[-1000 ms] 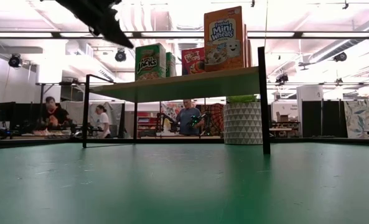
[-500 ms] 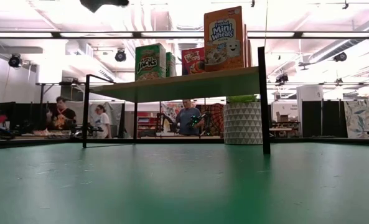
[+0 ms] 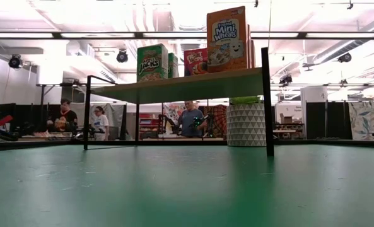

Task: Stack cereal on shelf
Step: Put the green cereal box aligned with the other green cereal boxes on the shelf

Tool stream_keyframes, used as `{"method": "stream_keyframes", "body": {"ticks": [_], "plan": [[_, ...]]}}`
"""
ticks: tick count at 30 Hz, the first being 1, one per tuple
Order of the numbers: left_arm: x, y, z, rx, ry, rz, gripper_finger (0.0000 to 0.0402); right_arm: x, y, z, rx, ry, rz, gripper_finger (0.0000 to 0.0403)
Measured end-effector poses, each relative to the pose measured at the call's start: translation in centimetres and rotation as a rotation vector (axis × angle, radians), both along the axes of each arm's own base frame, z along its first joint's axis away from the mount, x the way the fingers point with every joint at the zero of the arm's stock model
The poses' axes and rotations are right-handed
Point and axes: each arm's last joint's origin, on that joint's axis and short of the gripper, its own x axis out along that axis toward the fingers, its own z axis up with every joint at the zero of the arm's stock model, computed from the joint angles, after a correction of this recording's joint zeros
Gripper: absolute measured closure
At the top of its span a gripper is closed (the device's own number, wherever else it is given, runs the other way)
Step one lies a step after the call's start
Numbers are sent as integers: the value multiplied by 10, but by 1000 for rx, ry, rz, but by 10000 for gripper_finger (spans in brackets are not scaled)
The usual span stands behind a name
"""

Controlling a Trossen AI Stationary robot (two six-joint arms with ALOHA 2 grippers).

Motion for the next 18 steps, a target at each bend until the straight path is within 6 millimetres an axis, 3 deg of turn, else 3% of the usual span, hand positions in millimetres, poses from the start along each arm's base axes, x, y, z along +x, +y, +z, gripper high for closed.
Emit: {"method": "stream_keyframes", "body": {"ticks": [11, 18], "plan": [[9, -5, -11, 73, 45, -19, 401, -8, 6, 0, 538, 232, -146, 394], [8, -4, -9, 93, 37, -29, 401, -40, 0, -25, 653, 693, -471, 394]]}}
